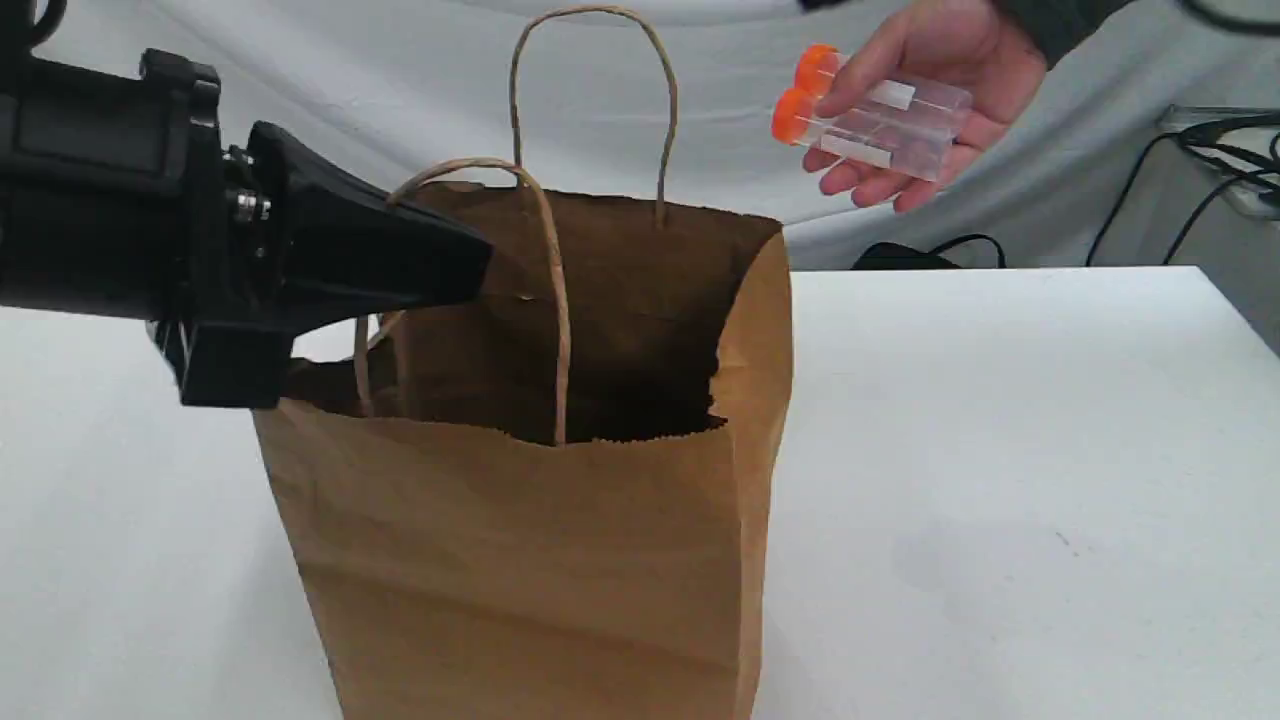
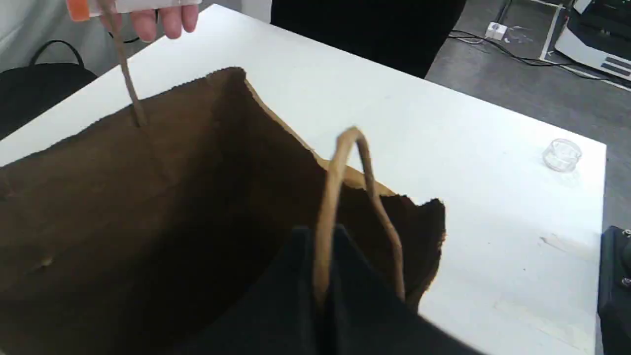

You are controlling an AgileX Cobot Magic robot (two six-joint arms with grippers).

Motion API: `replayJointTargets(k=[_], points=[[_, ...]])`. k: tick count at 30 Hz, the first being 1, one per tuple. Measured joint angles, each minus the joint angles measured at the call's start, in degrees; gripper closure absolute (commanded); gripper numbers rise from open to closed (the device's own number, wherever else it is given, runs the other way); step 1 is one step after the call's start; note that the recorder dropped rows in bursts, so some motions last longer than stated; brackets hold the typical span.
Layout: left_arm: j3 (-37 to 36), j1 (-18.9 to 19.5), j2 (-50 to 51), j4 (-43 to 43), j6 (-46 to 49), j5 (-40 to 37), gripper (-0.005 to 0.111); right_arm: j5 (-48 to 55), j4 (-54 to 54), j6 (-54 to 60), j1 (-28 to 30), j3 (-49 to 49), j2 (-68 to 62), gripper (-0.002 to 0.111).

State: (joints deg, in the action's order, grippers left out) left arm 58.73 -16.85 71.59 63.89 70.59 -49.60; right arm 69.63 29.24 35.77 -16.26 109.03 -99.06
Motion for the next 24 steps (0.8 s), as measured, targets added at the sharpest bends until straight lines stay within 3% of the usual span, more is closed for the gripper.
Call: replayJointTargets(k=[4,10,13,24], points=[[0.0,0.0,0.0,0.0,0.0,0.0,0.107,0.13,-2.72,0.24,-3.89,0.0,-2.29,0.101],[0.0,0.0,0.0,0.0,0.0,-0.12,0.107,-0.68,-4.48,0.24,-5.64,0.0,-3.81,0.069],[0.0,0.0,0.0,0.0,0.0,-0.48,0.107,-0.11,-6.52,0.24,-5.76,0.0,-4.4,0.059],[0.0,0.0,0.0,0.0,0.0,-0.59,0.107,-0.01,-7.52,0.24,-5.76,0.09,-7.4,0.058]])
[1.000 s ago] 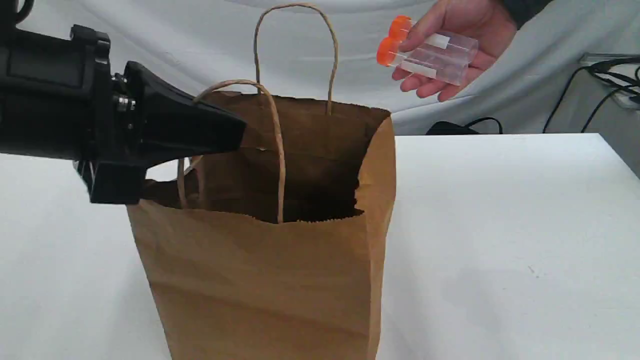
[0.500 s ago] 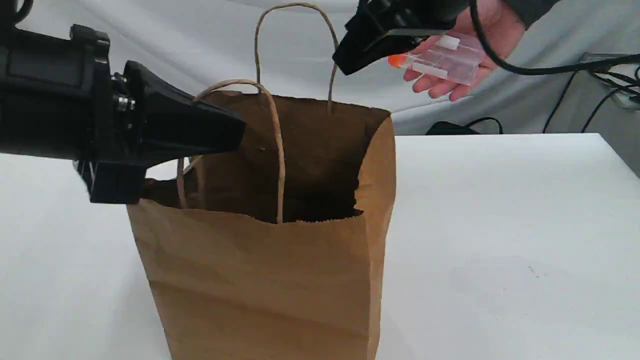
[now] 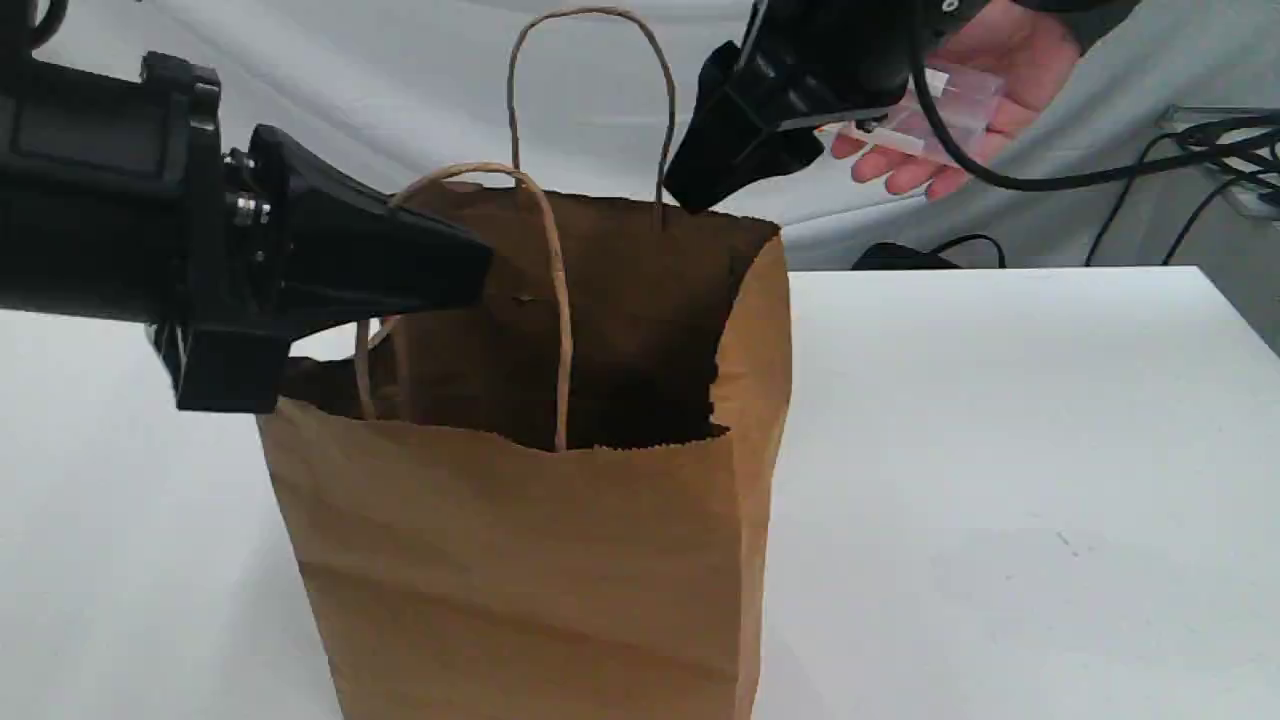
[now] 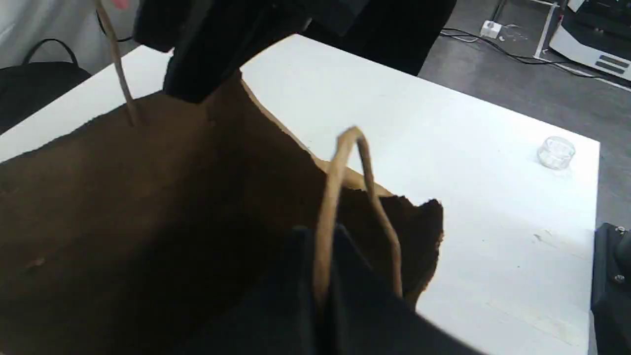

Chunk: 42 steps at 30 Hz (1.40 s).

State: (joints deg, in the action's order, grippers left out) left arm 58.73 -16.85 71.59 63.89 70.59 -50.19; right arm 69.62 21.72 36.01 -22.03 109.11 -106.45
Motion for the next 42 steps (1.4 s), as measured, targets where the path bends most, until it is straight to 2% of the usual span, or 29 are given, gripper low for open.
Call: replayJointTargets(k=[9,11,13,16,25,33,42], points=[[0.0,0.0,0.0,0.0,0.0,0.0,0.107,0.0,-0.11,0.0,0.0,0.0,-3.64,0.058],[0.0,0.0,0.0,0.0,0.0,0.0,0.107,0.0,-0.11,0.0,0.0,0.0,-4.24,0.062],[0.0,0.0,0.0,0.0,0.0,0.0,0.107,-0.1,0.0,-0.12,0.0,0.0,-4.72,0.075],[0.0,0.0,0.0,0.0,0.0,0.0,0.107,-0.1,0.85,-0.12,0.0,0.0,-5.17,0.108],[0.27,0.0,0.0,0.38,-0.12,-0.23,0.107,-0.21,3.4,-4.97,0.25,0.0,-5.29,0.108],[7.53,0.0,0.12,1.05,-3.14,-3.6,0.107,0.45,22.61,-8.75,6.35,0.0,-9.45,0.108],[10.33,0.0,0.12,0.82,-5.4,-4.2,0.107,0.68,29.54,-16.12,9.32,0.0,-16.23,0.108]])
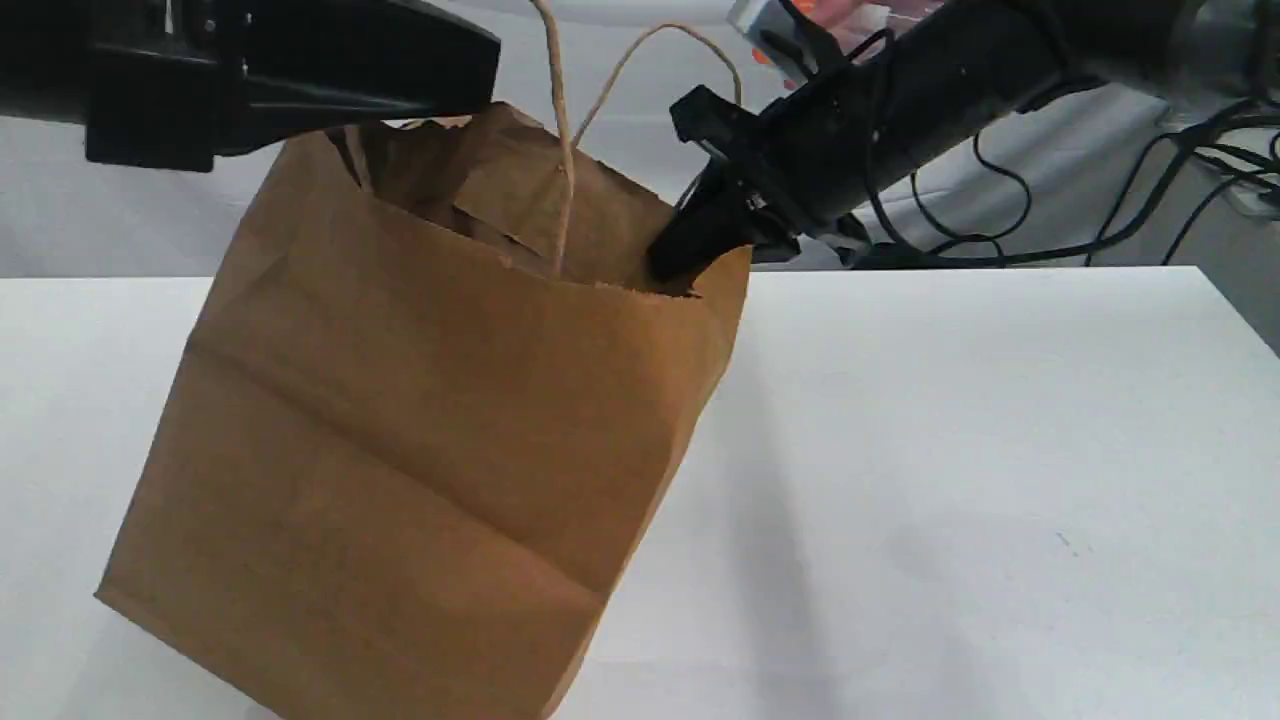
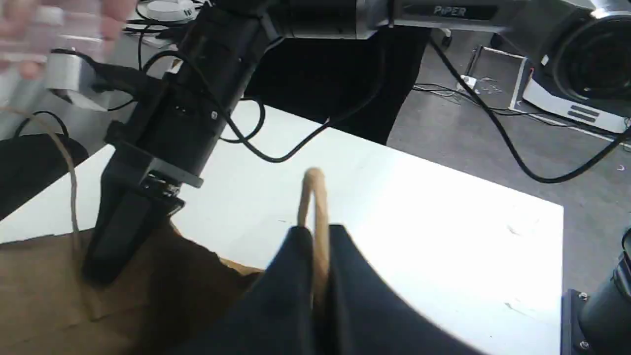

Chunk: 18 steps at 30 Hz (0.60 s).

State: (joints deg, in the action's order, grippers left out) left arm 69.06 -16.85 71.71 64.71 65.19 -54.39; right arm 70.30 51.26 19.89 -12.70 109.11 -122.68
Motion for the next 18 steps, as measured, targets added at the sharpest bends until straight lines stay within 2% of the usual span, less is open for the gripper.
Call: replayJointTargets(k=[5,18], points=[[0.0,0.0,0.0,-0.01,-0.57,-0.22,0.107,0.12,4.07,-0.53,0.0,0.0,-1.12,0.108],[0.0,0.0,0.0,-0.01,-0.69,-0.45,0.107,0.12,4.58,-0.53,0.0,0.0,-1.16,0.108]])
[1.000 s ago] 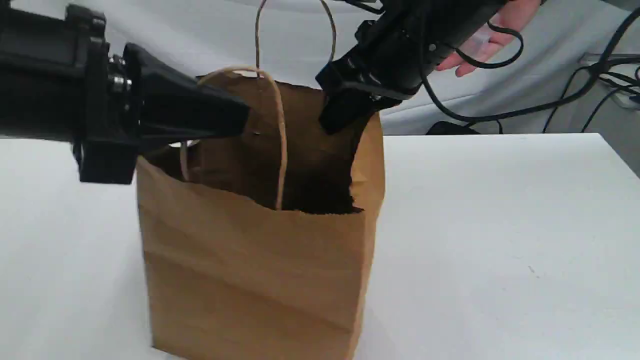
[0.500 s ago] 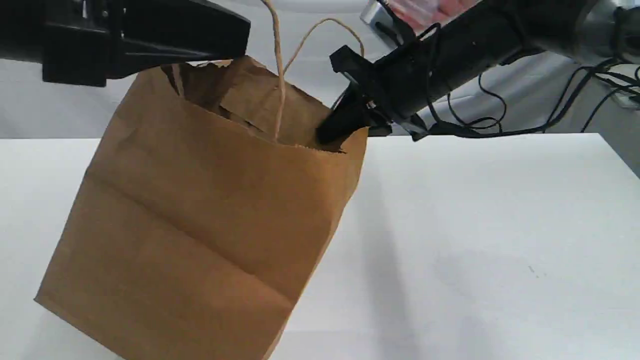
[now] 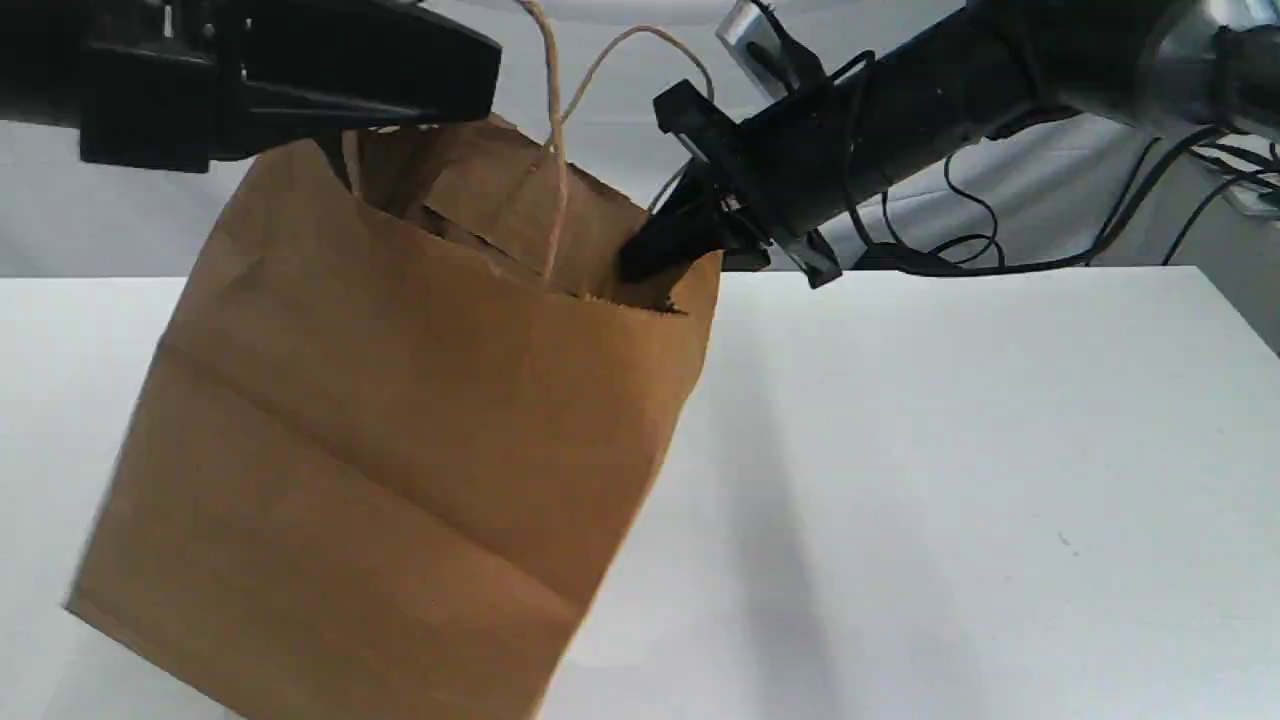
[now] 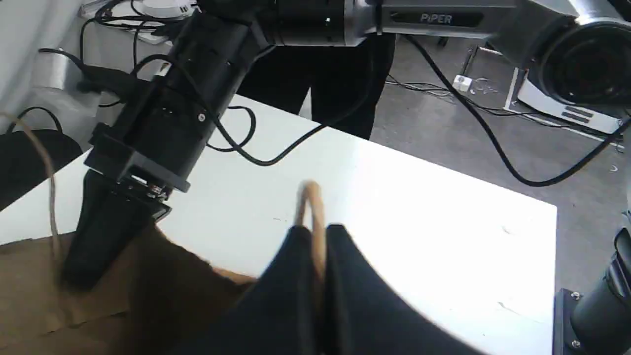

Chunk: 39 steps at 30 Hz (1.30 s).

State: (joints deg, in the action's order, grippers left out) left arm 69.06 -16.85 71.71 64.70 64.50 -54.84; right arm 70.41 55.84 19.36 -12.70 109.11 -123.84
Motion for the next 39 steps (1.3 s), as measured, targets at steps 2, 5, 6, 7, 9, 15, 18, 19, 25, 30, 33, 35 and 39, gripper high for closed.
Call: replayJointTargets(k=[2,5,6,7,9,15,18,19,25,30,33,35,39], points=[[0.0,0.0,0.0,0.0,0.0,0.0,0.107,0.0,0.04,0.0,0.0,0.0,0.0,0.108],[0.0,0.0,0.0,-0.97,-0.46,0.0,0.107,0.0,0.14,0.0,0.0,0.0,-0.09,0.108],[0.12,0.0,0.0,-1.81,-0.76,0.0,0.107,0.0,0.18,0.0,0.0,0.0,-0.09,0.108],[0.12,0.0,0.0,-2.91,-1.39,0.0,0.107,0.0,0.28,0.0,0.0,0.0,-0.09,0.108],[0.23,0.0,0.0,-7.24,-3.39,-0.12,0.107,0.0,0.42,0.0,0.0,0.0,0.18,0.108],[0.23,0.0,0.0,-12.8,-6.6,-0.23,0.107,-0.21,-0.57,0.39,0.0,0.0,3.76,0.108],[0.23,0.0,0.0,-13.07,-6.98,-0.42,0.107,-0.47,-3.27,0.64,0.0,0.0,5.99,0.108],[0.23,0.0,0.0,-13.07,-7.12,-0.47,0.107,-0.47,-4.34,0.63,0.0,0.0,6.65,0.108],[-0.7,3.32,0.0,-12.84,-8.77,-0.56,0.107,-0.47,-7.12,0.16,0.0,0.0,8.56,0.108],[-6.33,8.47,0.0,-12.84,-9.39,0.22,0.107,-0.47,-9.28,-0.17,0.0,0.0,8.59,0.108],[-10.32,10.2,0.0,-10.51,-7.65,1.44,0.107,-0.47,-10.94,-0.52,0.0,0.0,8.59,0.108],[-12.16,10.71,0.0,-7.78,-5.48,1.72,0.107,-0.47,-11.58,-0.66,0.0,0.0,8.59,0.108],[-13.22,10.84,0.0,-3.8,-3.5,1.82,0.107,-0.47,-11.79,-0.88,0.0,0.0,8.59,0.108]])
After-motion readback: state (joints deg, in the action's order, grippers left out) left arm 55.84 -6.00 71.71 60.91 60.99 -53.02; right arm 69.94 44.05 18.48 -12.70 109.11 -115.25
